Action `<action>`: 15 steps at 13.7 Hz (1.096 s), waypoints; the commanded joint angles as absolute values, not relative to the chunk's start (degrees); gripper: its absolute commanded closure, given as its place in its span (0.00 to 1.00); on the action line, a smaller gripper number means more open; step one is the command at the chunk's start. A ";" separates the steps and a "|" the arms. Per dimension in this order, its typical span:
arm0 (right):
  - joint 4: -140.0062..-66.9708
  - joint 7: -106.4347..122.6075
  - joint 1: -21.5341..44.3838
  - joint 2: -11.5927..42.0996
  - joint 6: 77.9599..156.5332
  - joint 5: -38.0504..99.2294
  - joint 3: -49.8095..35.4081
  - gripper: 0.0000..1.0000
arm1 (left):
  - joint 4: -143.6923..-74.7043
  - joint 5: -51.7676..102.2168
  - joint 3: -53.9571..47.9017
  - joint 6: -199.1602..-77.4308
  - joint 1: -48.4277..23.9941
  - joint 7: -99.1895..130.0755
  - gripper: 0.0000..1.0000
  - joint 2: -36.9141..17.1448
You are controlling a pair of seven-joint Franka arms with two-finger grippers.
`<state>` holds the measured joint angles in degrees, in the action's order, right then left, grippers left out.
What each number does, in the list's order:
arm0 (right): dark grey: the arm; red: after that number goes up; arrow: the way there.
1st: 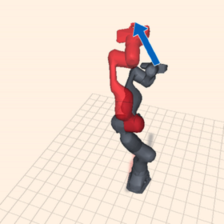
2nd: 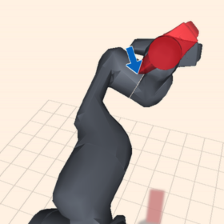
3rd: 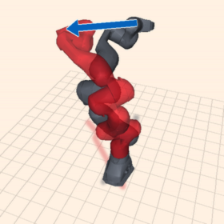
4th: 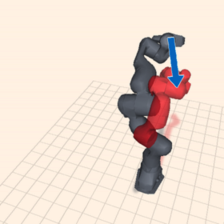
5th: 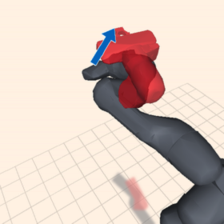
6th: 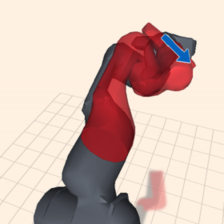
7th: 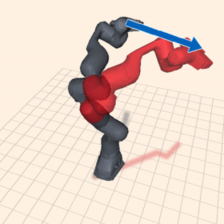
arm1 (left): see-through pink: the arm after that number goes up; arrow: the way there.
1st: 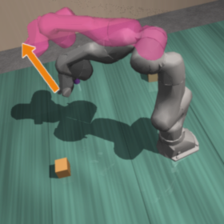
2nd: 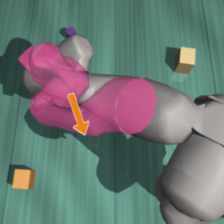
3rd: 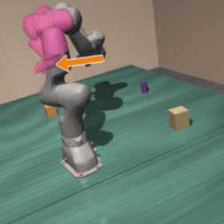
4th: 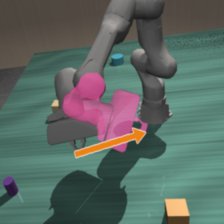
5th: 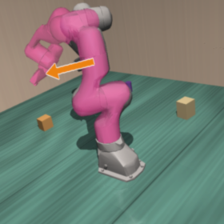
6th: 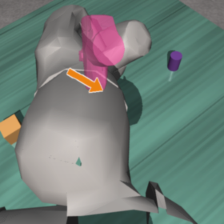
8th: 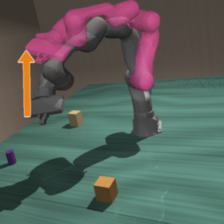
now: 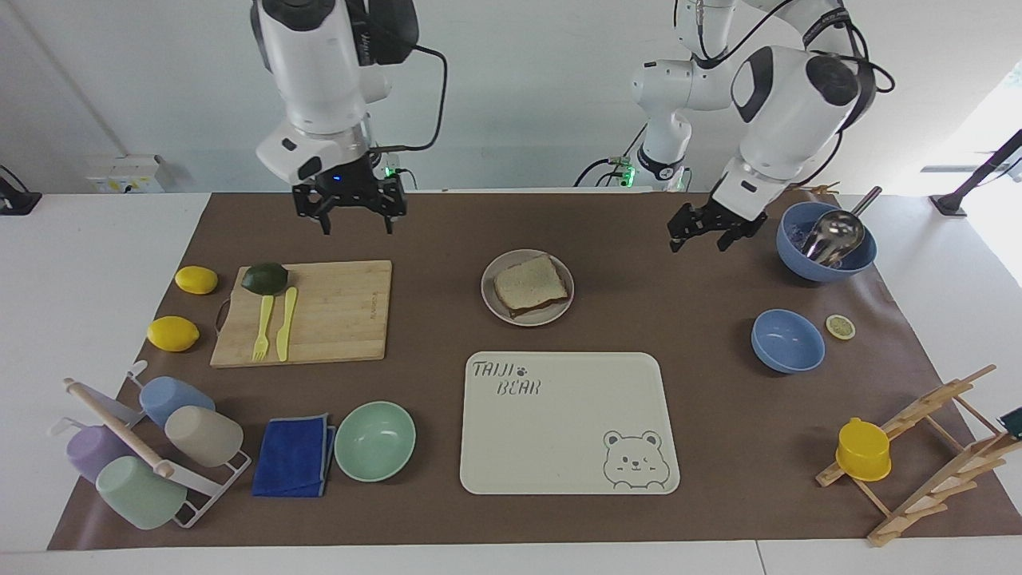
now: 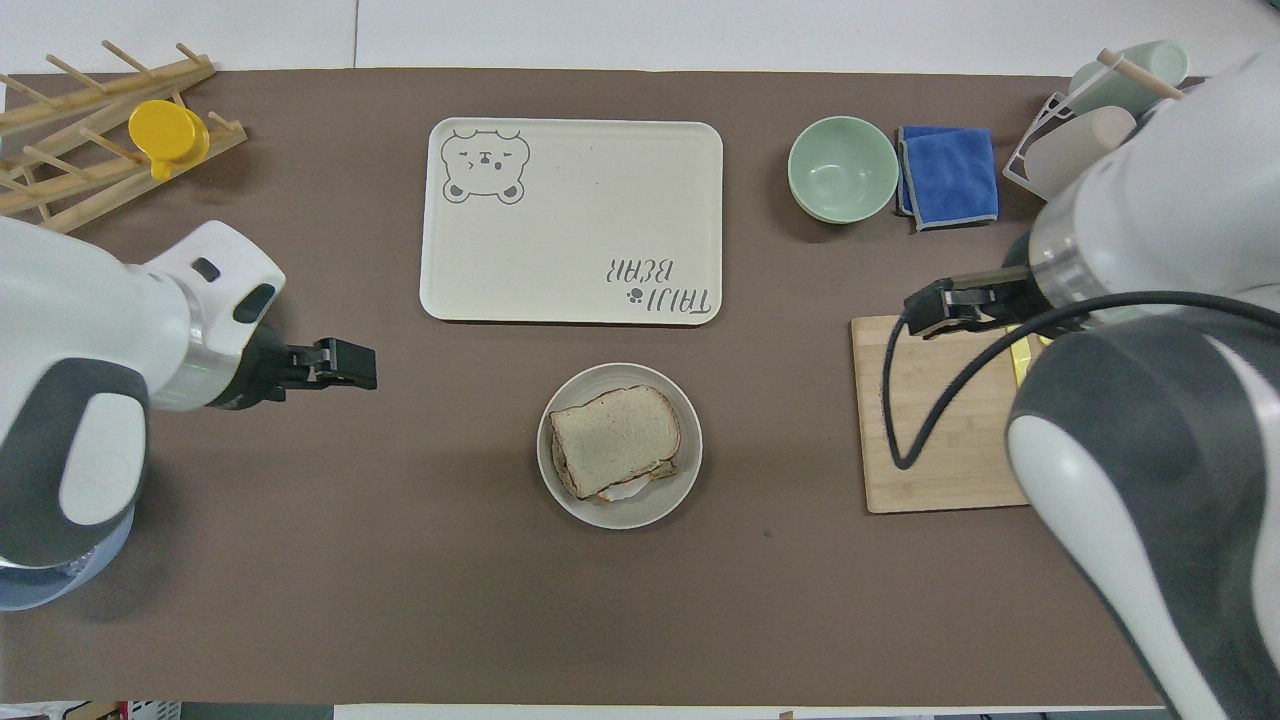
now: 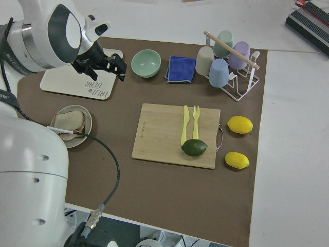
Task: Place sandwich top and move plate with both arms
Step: 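Grasp the white plate rim with the left gripper while the right gripper retracts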
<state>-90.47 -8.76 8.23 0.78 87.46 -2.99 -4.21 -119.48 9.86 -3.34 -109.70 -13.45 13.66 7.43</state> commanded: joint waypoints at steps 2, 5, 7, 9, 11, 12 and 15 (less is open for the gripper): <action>-96.67 -5.54 6.86 -3.77 86.40 -1.76 -3.34 0.00 | -132.77 14.73 -2.81 -121.95 -20.20 15.82 0.00 9.32; -96.68 -0.10 2.91 -3.25 88.58 -1.67 -3.25 0.00 | -137.02 16.61 -2.81 -131.11 -24.51 16.08 0.06 5.91; -96.07 0.35 2.37 -2.38 88.68 -1.67 -1.33 0.00 | -137.11 19.32 -2.81 -134.63 -26.09 16.00 0.15 3.44; -94.93 0.61 1.41 -1.85 87.89 -1.76 -1.23 0.00 | -137.11 20.47 -2.81 -135.96 -27.24 16.00 0.19 2.47; -95.01 1.40 1.41 -2.02 87.37 -1.58 -1.06 0.00 | -137.11 21.71 -2.81 -137.89 -28.91 15.91 0.24 1.50; -95.36 1.41 1.41 -2.11 87.36 -1.58 -1.05 0.00 | -137.11 21.80 -2.81 -138.68 -29.35 16.00 0.26 0.62; -95.80 1.93 1.14 -2.37 86.66 -1.49 -0.01 0.00 | -137.11 22.58 -2.81 -139.83 -30.76 15.91 0.30 0.09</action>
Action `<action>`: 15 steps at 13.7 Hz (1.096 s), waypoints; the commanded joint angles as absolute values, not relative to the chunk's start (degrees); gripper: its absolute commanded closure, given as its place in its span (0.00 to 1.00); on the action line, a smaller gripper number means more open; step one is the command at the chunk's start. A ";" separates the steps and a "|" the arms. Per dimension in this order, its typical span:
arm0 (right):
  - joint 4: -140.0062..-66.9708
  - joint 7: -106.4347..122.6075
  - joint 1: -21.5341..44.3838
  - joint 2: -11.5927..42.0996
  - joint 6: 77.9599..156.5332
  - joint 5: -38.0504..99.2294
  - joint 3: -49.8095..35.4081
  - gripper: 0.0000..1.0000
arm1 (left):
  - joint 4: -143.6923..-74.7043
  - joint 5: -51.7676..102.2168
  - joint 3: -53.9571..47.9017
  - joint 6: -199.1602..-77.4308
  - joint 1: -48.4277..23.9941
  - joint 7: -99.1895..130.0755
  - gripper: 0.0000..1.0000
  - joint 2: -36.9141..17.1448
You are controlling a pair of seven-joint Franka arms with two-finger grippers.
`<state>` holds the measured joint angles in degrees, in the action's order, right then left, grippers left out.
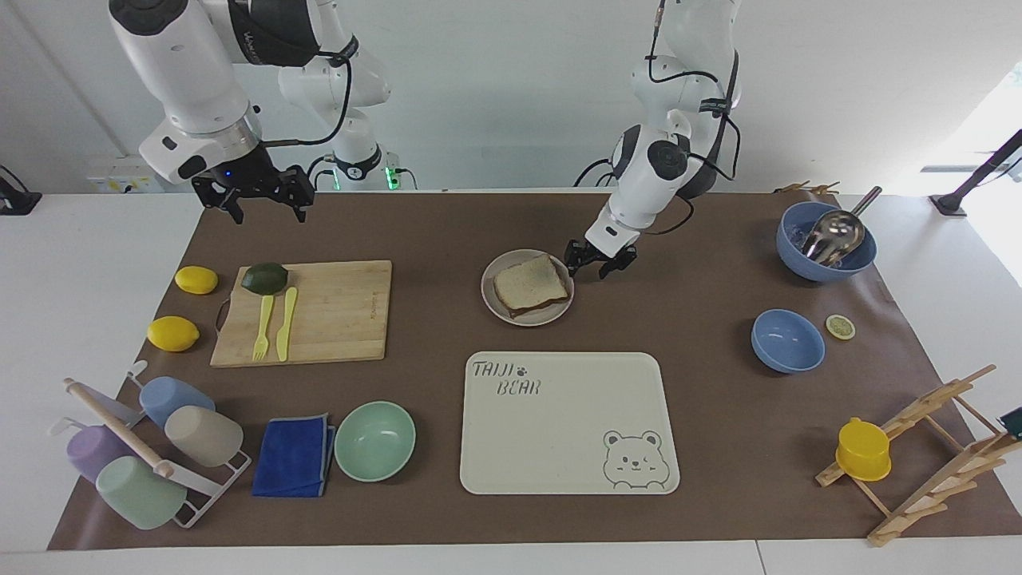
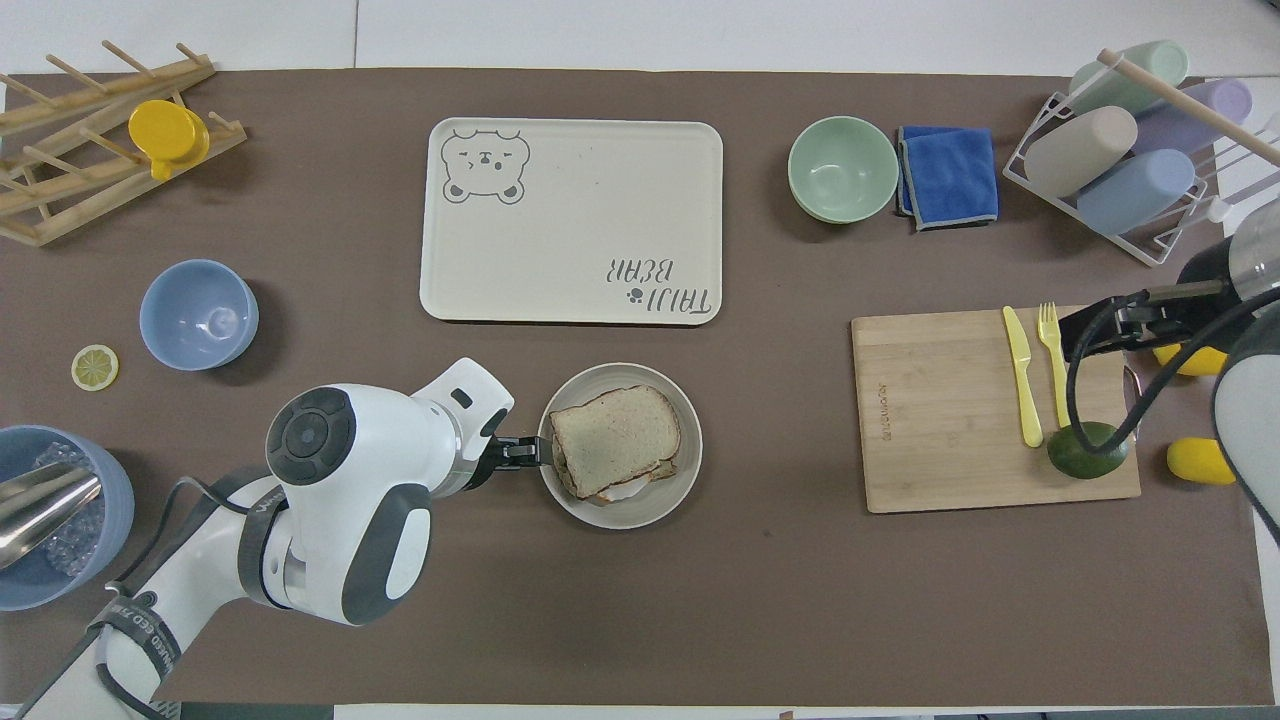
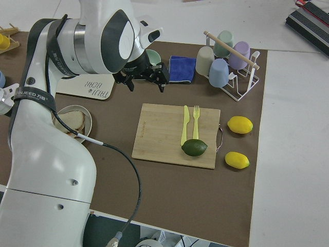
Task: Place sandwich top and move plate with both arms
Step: 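Grasp the white plate rim with the left gripper while the right gripper retracts, then move the white plate with the left gripper onto the bear tray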
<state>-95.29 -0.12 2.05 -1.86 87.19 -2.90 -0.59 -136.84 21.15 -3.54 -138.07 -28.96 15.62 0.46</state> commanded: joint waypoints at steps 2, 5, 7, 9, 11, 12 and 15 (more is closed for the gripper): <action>-95.19 2.02 1.32 -1.93 87.36 -1.15 0.70 0.00 | -137.11 23.11 -2.81 -140.18 -30.94 15.91 0.31 -0.52; -95.27 2.02 1.76 -2.02 89.56 -0.45 3.51 0.00 | -137.11 23.47 -2.81 -142.20 -32.25 15.91 0.35 -1.93; -95.19 2.20 1.85 -1.93 89.39 0.09 3.52 0.00 | -137.02 23.47 -2.81 -142.38 -32.26 15.91 0.39 -2.28; -94.75 2.64 2.02 -1.23 89.91 0.09 3.86 0.00 | -137.11 23.55 -2.81 -142.38 -32.34 15.91 0.45 -2.46; -94.75 2.81 1.93 -1.32 89.83 0.09 5.62 0.00 | -137.11 23.90 -2.81 -142.38 -32.52 15.91 0.62 -2.46; -94.75 2.73 1.76 -1.41 89.48 0.09 5.62 0.00 | -137.11 23.91 -2.81 -142.38 -32.52 15.91 0.74 -2.46; -95.18 2.46 1.58 -1.58 89.04 0.17 5.63 0.00 | -137.02 23.99 -2.90 -143.08 -32.78 15.91 1.00 -3.43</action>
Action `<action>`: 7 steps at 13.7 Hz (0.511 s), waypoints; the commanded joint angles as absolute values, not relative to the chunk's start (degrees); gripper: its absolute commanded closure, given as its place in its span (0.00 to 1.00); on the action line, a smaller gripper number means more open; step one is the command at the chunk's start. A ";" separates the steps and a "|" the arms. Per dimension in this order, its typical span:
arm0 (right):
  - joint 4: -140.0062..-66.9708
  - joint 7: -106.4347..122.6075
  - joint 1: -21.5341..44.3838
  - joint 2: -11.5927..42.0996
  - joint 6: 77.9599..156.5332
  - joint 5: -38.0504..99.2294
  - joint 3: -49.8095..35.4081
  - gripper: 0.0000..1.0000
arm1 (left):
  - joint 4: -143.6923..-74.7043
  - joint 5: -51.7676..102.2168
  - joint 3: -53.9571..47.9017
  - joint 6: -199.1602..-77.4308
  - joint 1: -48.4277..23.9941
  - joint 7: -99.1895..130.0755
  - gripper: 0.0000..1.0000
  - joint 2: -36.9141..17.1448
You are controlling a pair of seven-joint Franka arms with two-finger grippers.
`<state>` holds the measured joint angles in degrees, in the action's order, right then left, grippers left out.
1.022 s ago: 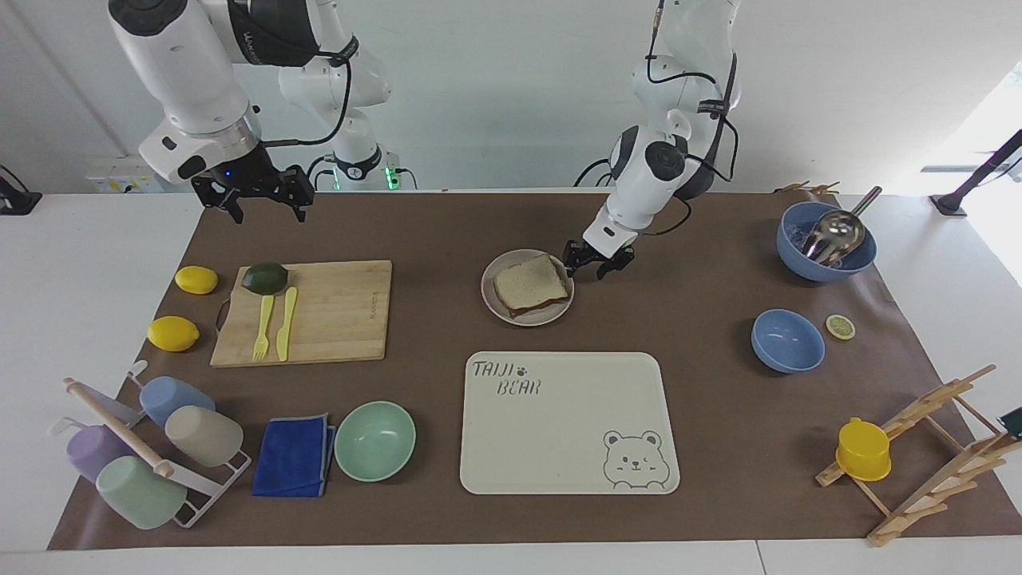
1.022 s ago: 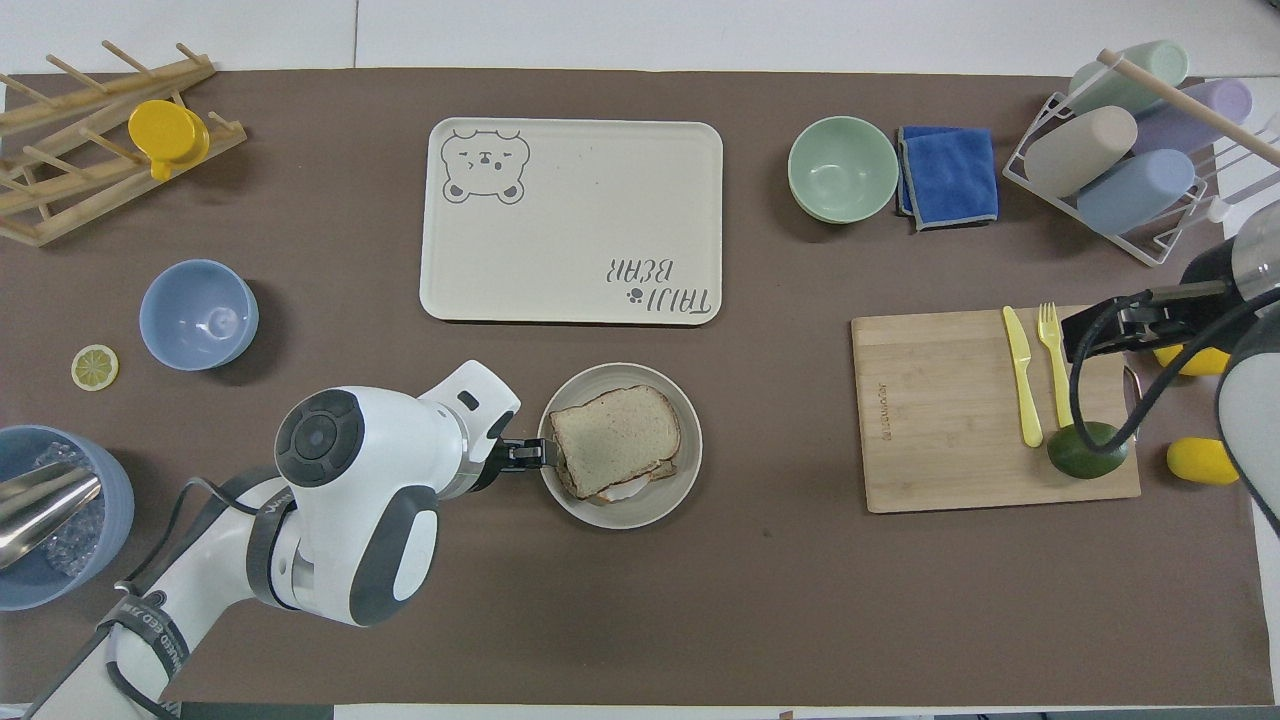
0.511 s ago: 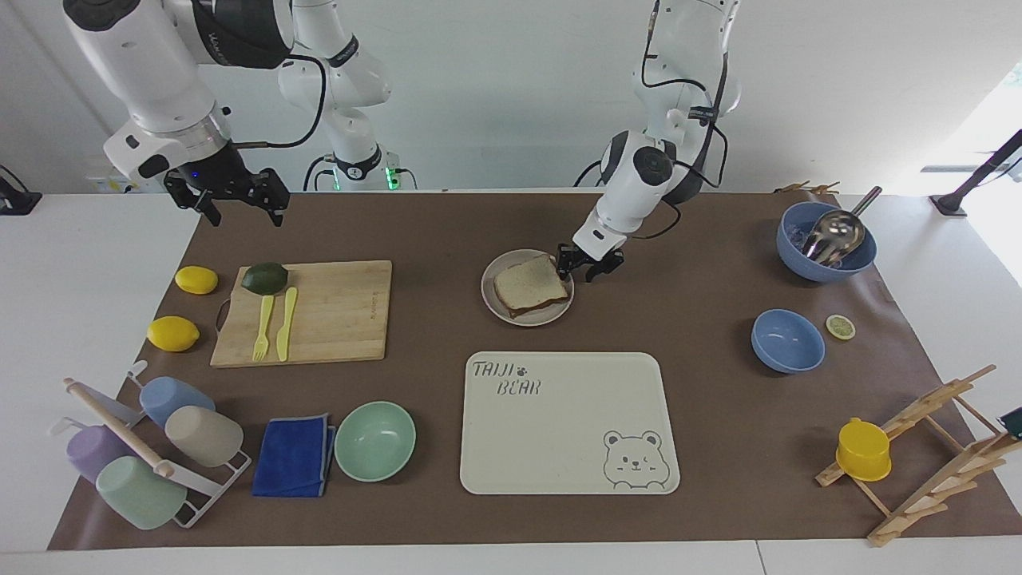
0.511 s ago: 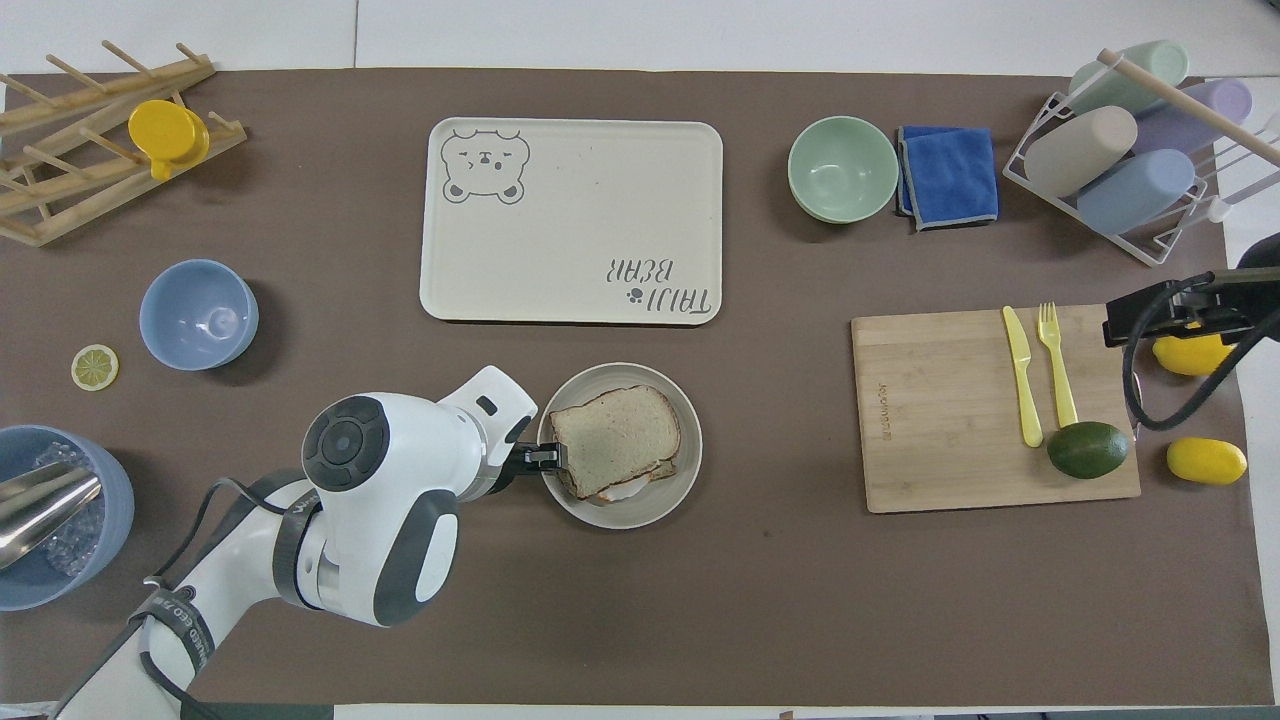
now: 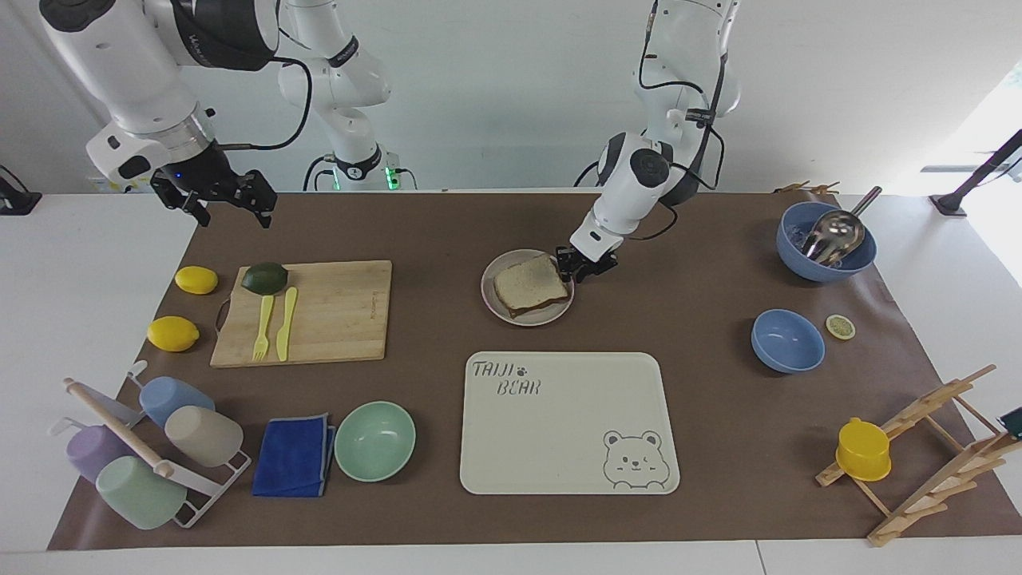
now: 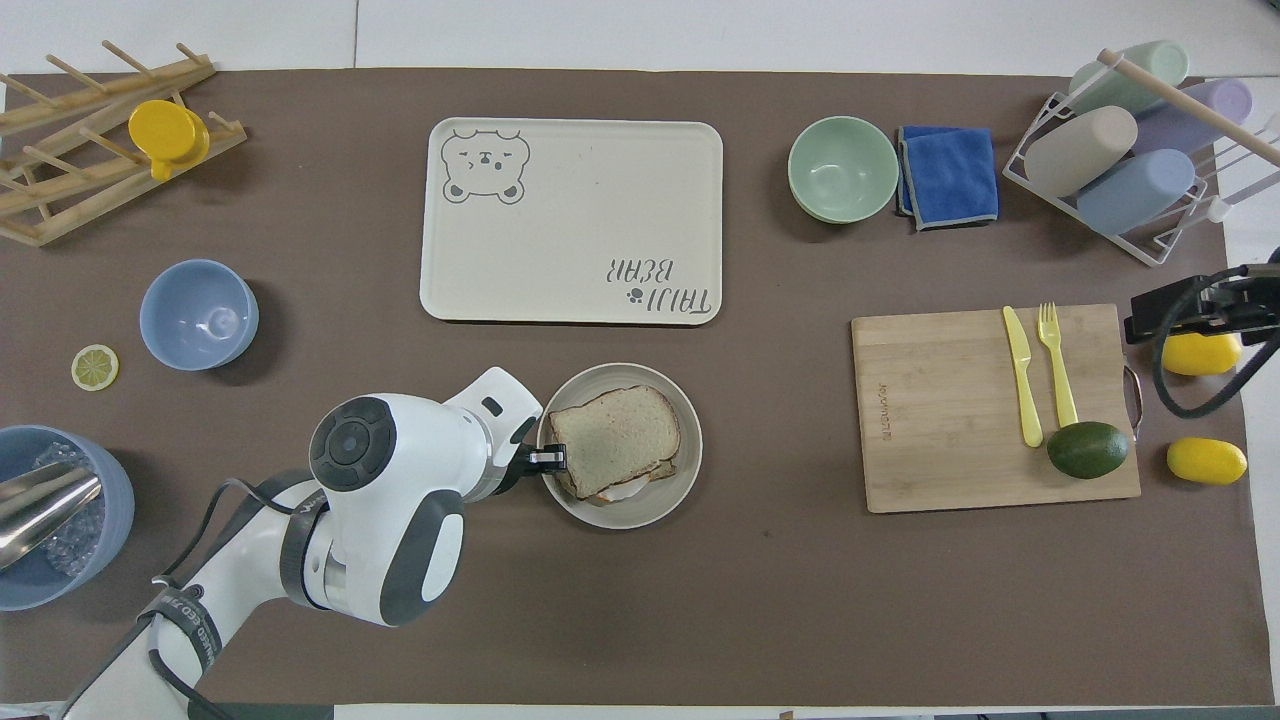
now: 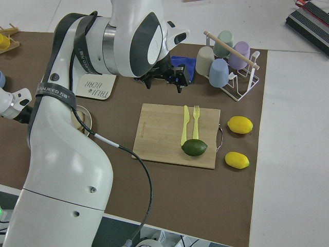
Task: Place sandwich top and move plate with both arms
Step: 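Move the white plate with the left gripper onto the bear tray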
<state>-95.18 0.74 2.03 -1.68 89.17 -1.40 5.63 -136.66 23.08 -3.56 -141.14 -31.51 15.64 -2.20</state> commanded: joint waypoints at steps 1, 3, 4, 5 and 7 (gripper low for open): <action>-95.27 2.37 1.84 -1.67 88.95 0.09 5.63 0.00 | -137.11 24.08 -2.90 -143.35 -33.39 15.91 1.00 -3.51; -95.27 2.29 2.11 -1.67 88.95 0.18 5.45 0.00 | -137.02 24.78 -2.81 -143.35 -33.40 15.73 1.00 -3.52; -95.36 2.29 2.11 -1.76 88.95 0.18 5.45 0.00 | -137.02 24.79 -2.81 -143.26 -33.14 15.65 1.00 -3.52; -95.36 2.29 2.02 -1.76 88.95 0.18 5.45 0.00 | -136.50 25.13 -2.81 -143.00 -32.79 15.64 1.00 -3.60; -95.36 2.29 1.67 -1.76 88.95 0.18 5.45 0.00 | -135.10 27.41 -2.73 -141.86 -31.83 15.30 1.00 -3.17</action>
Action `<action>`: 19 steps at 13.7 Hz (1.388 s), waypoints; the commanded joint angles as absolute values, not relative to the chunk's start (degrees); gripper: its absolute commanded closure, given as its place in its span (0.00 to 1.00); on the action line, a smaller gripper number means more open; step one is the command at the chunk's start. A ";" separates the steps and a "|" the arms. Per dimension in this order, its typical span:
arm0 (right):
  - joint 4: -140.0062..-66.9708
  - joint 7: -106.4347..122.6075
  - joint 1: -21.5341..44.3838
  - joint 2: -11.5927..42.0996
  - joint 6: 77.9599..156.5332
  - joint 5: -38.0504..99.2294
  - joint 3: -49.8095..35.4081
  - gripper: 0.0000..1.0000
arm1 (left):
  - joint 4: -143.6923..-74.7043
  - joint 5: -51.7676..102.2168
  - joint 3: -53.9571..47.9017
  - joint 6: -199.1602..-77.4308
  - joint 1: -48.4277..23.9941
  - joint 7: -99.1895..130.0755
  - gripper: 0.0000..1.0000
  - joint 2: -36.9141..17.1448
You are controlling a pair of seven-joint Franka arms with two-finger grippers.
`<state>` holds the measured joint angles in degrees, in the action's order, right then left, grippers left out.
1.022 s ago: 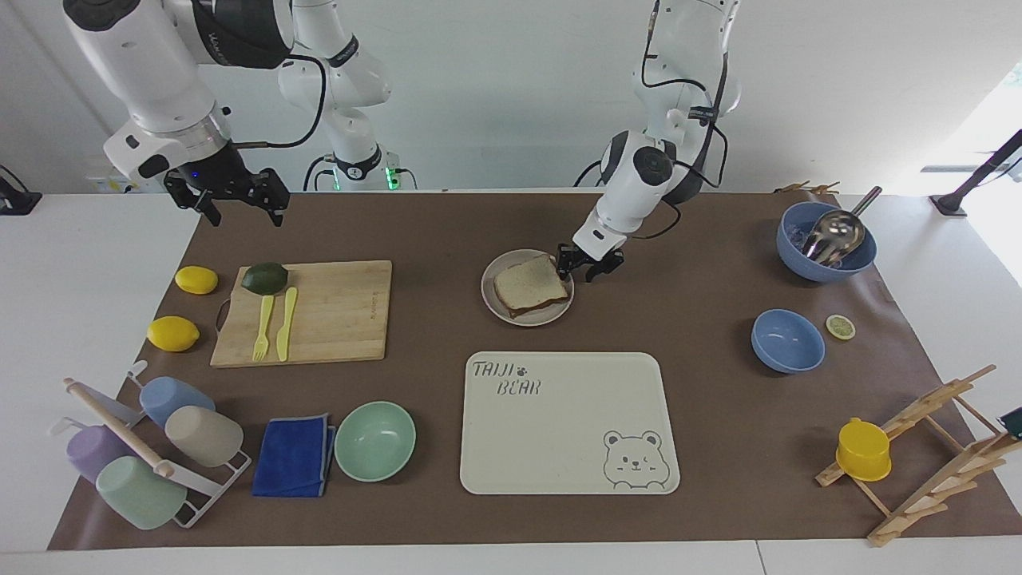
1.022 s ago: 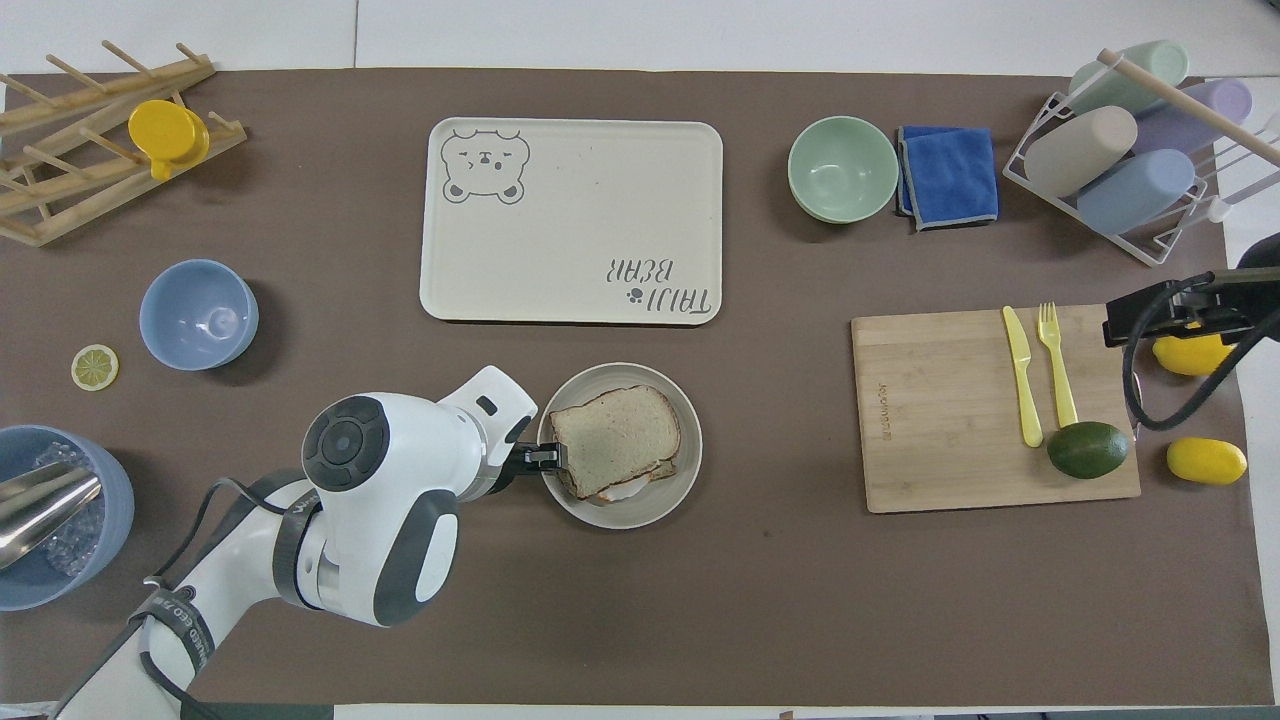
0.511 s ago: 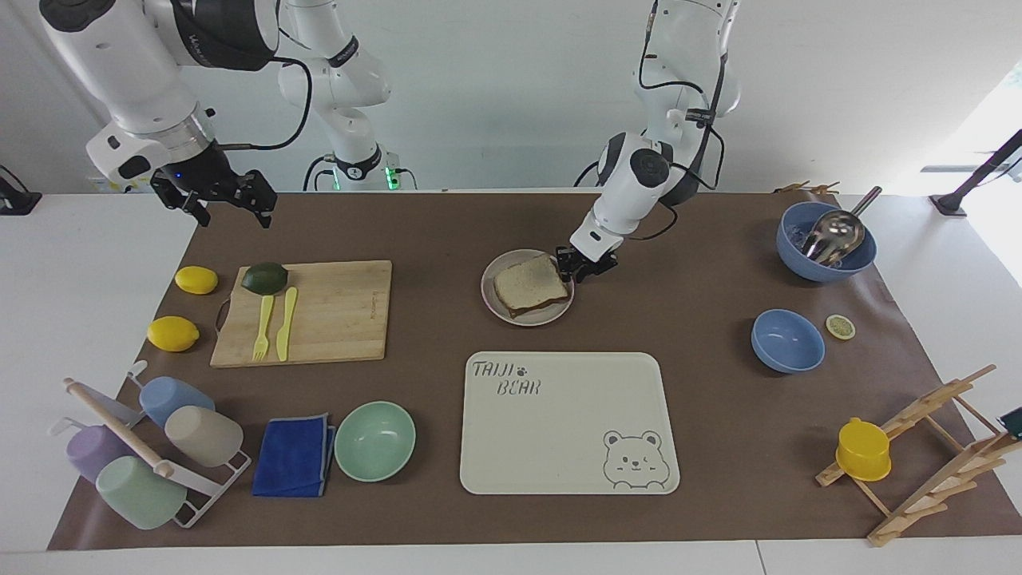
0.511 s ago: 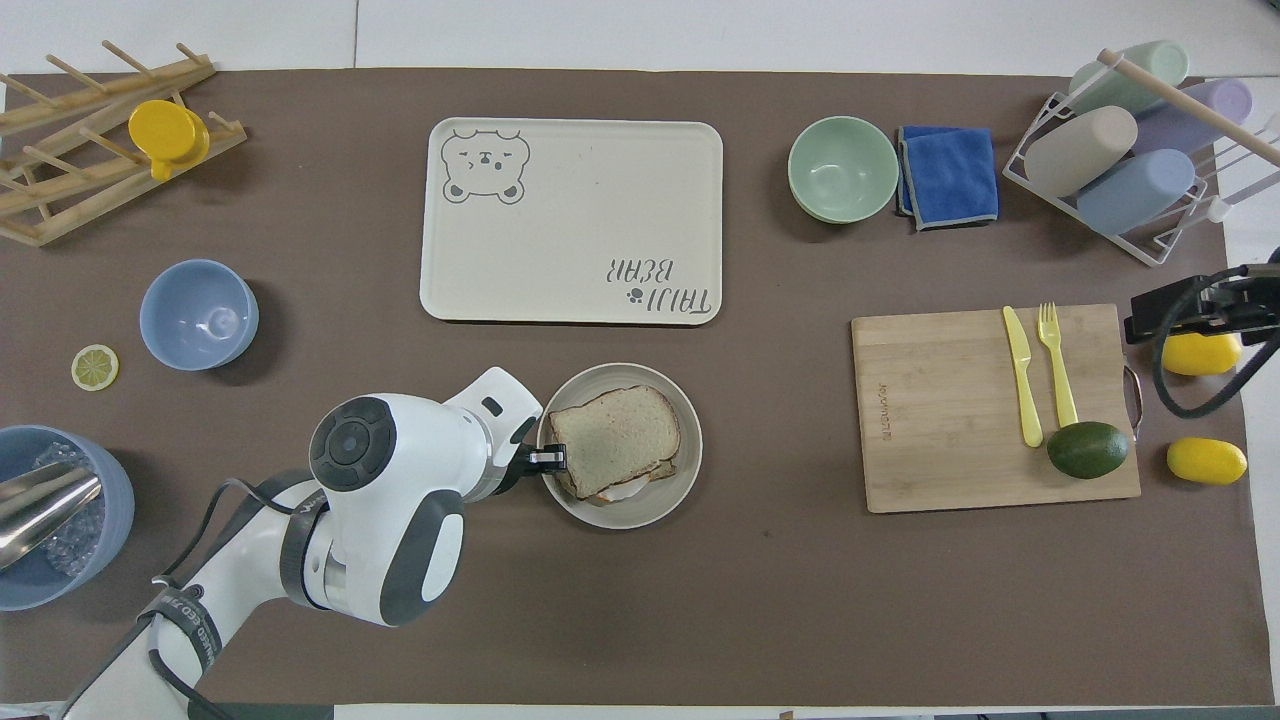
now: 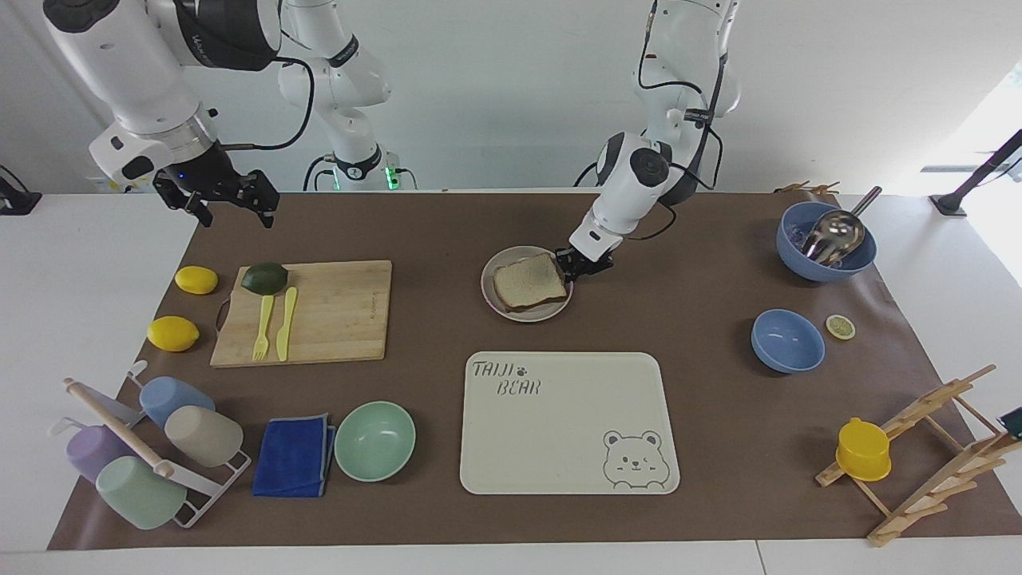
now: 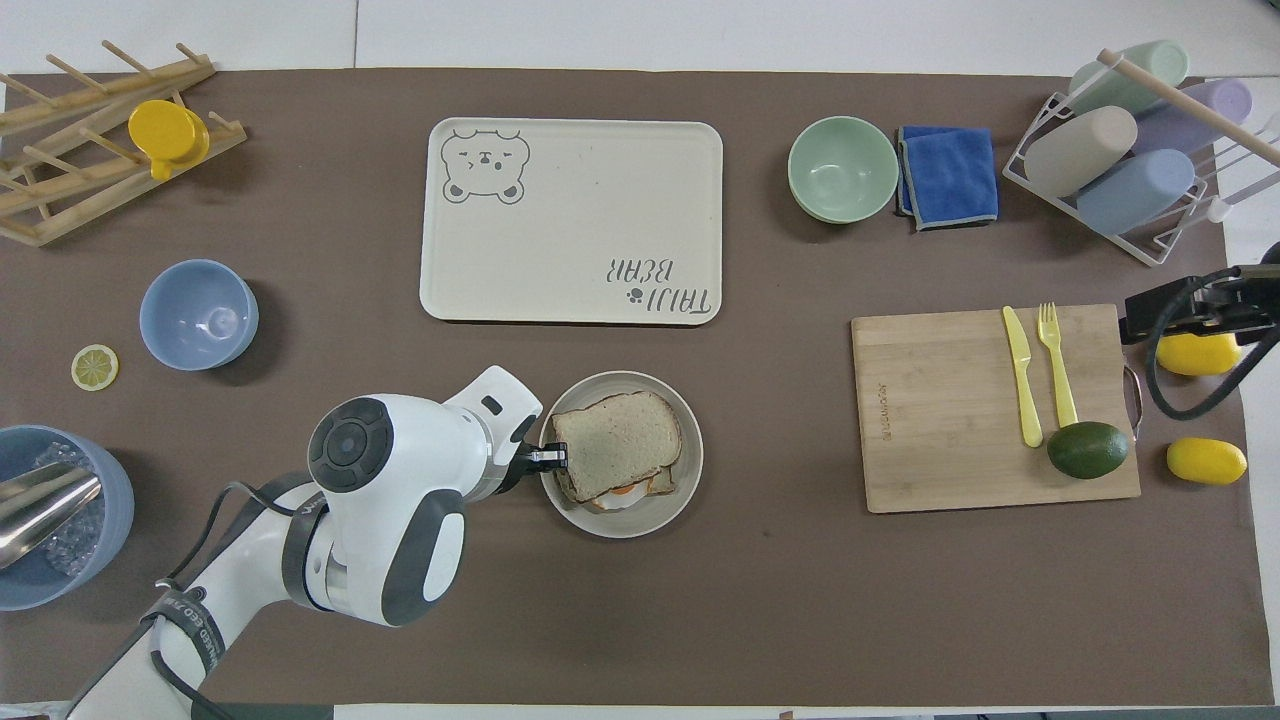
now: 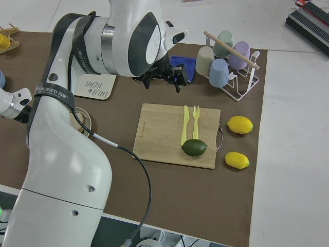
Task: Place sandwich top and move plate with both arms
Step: 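Move the white plate with the left gripper onto the bear tray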
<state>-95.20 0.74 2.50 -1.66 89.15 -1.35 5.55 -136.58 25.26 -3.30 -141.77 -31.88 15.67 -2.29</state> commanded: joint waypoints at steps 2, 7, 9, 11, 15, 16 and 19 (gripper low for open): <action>-95.36 2.29 1.67 -1.76 88.94 0.18 5.45 0.00 | -127.14 27.42 -2.64 -131.46 -26.83 14.60 1.00 -2.55; -95.36 2.29 1.76 -1.76 88.95 0.18 5.45 0.00 | -105.32 26.64 -2.37 -121.02 -18.38 14.06 1.00 -12.72; -95.36 2.29 1.76 -1.76 88.95 0.18 5.45 0.00 | -97.25 25.93 -2.11 -121.03 -16.80 13.97 1.00 -20.44; -95.36 2.29 1.76 -1.76 88.95 0.18 5.45 0.00 | -89.16 25.93 -2.20 -120.15 -14.95 13.89 1.00 -28.35; -95.36 2.29 1.76 -1.76 88.95 0.18 5.45 0.00 | -86.82 22.95 -2.20 -125.94 -14.94 11.78 1.00 -34.10; -95.36 2.29 1.76 -1.76 88.95 0.18 5.45 0.00 | -87.18 22.85 -2.20 -126.38 -15.12 11.34 1.00 -34.10; -95.45 2.29 1.76 -1.76 88.95 0.18 5.45 0.00 | -88.68 22.85 -2.20 -127.00 -15.03 9.32 1.00 -33.75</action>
<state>-95.21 0.74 2.40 -1.66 89.14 -1.34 5.57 -87.89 23.63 -2.21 -126.39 -15.04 10.80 -34.74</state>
